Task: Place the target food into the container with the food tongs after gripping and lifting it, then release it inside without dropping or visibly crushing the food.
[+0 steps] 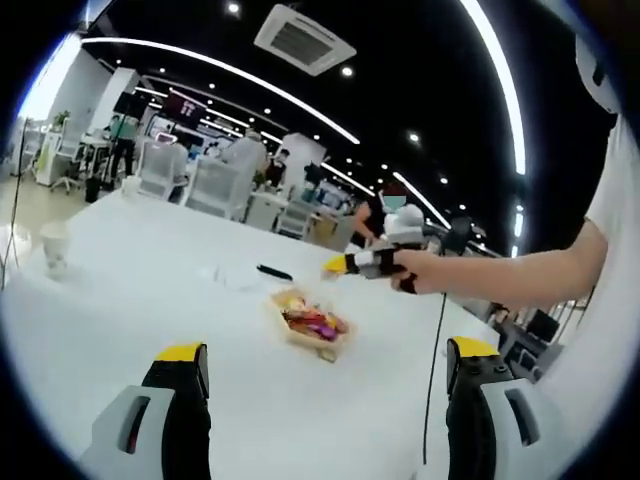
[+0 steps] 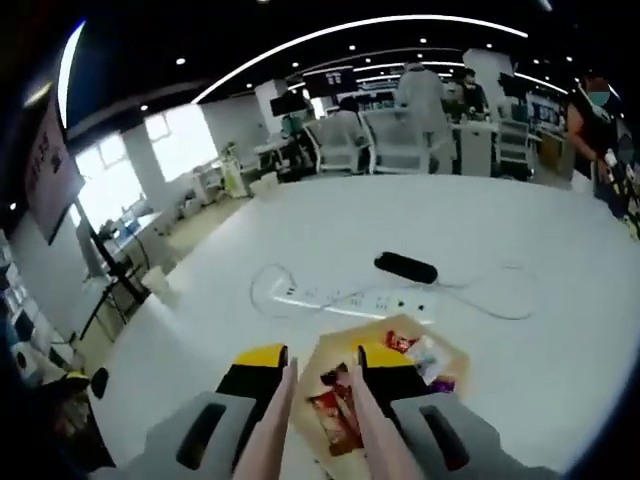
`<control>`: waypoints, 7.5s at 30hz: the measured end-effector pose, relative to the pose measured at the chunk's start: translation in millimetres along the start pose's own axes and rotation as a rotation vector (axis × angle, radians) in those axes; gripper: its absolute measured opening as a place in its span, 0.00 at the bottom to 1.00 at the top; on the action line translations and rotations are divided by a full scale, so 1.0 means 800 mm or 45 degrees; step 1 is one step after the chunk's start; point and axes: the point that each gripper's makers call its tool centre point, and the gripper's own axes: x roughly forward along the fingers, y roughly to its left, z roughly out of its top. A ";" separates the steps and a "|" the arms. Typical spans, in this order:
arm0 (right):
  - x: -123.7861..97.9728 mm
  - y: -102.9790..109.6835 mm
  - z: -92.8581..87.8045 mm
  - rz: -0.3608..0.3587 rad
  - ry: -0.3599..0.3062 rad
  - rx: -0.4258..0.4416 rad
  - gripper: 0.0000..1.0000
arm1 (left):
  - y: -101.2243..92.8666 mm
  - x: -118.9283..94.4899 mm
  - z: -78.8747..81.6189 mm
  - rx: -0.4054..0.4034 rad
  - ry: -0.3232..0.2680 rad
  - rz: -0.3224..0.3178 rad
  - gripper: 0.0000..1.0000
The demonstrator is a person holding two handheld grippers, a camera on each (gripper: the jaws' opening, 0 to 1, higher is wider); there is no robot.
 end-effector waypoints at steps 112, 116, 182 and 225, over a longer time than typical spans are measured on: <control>0.025 0.033 -0.205 0.147 0.220 -0.823 0.29 | -0.012 0.036 -0.029 -0.042 0.140 -0.057 0.99; 0.023 0.036 -0.205 0.163 0.223 -0.779 0.29 | -0.014 0.036 -0.029 -0.047 0.133 -0.057 0.99; 0.040 0.043 -0.207 0.212 0.315 -0.628 0.22 | 0.003 -0.001 -0.035 -0.121 0.036 0.011 0.99; -0.046 0.040 -0.201 0.214 0.174 -0.180 0.19 | -0.008 -0.009 -0.044 -0.116 0.036 -0.014 0.99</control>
